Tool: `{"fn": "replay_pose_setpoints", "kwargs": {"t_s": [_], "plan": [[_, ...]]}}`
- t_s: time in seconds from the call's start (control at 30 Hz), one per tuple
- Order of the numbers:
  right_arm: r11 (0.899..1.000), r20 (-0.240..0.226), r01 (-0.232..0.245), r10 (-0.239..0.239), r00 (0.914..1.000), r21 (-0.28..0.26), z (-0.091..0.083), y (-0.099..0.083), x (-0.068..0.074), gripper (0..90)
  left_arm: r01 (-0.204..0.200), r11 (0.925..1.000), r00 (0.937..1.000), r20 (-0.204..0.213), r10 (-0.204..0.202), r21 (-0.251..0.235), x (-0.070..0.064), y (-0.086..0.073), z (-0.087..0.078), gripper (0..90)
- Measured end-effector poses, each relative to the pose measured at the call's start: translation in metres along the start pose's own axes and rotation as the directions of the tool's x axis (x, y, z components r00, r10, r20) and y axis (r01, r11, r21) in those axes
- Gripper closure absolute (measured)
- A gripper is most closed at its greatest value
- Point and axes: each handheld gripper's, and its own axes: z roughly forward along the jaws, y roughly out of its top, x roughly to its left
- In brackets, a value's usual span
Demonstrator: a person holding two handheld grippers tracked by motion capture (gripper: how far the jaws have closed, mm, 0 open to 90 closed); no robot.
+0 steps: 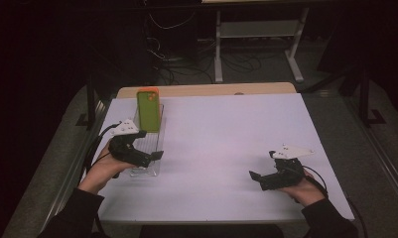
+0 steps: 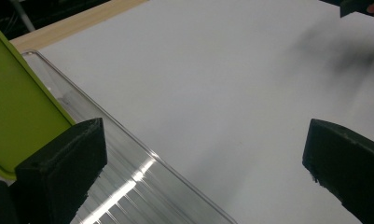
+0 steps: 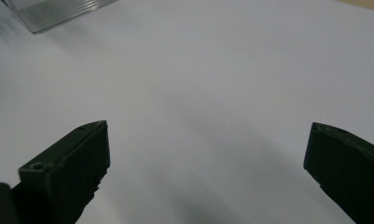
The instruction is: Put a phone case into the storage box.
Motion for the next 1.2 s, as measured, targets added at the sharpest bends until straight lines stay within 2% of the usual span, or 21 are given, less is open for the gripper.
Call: {"fn": "replay_pose_setpoints", "kwargs": {"t_s": [0.33,0.43,0.57,0.73,1.2], "plan": [[1.000,-0.003,0.003,-0.003,1.0000,0.007,0.000,0.000,0.000,0.0,0.015,0.9995,0.9999,-0.001,-0.015,-0.029,-0.008,-0.028,-0.004,0.0],[1.000,-0.002,0.000,0.000,1.0000,0.006,-0.001,0.000,0.000,0.0,0.002,0.9998,1.0000,-0.004,-0.002,-0.022,-0.010,-0.036,-0.004,0.0],[1.000,-0.007,0.009,-0.009,0.9999,0.001,-0.002,0.000,-0.001,0.0,0.012,0.9994,0.9999,0.000,-0.012,-0.031,-0.012,-0.044,-0.002,0.0],[1.000,-0.010,0.011,-0.011,0.9999,-0.004,-0.002,0.000,0.000,0.0,0.004,0.9998,1.0000,0.006,-0.004,-0.019,-0.013,-0.051,-0.003,0.0],[1.000,-0.012,0.019,-0.019,0.9997,-0.003,-0.002,0.000,0.000,0.0,0.018,0.9997,0.9997,0.017,-0.018,-0.014,-0.015,-0.056,-0.002,0.0]]}}
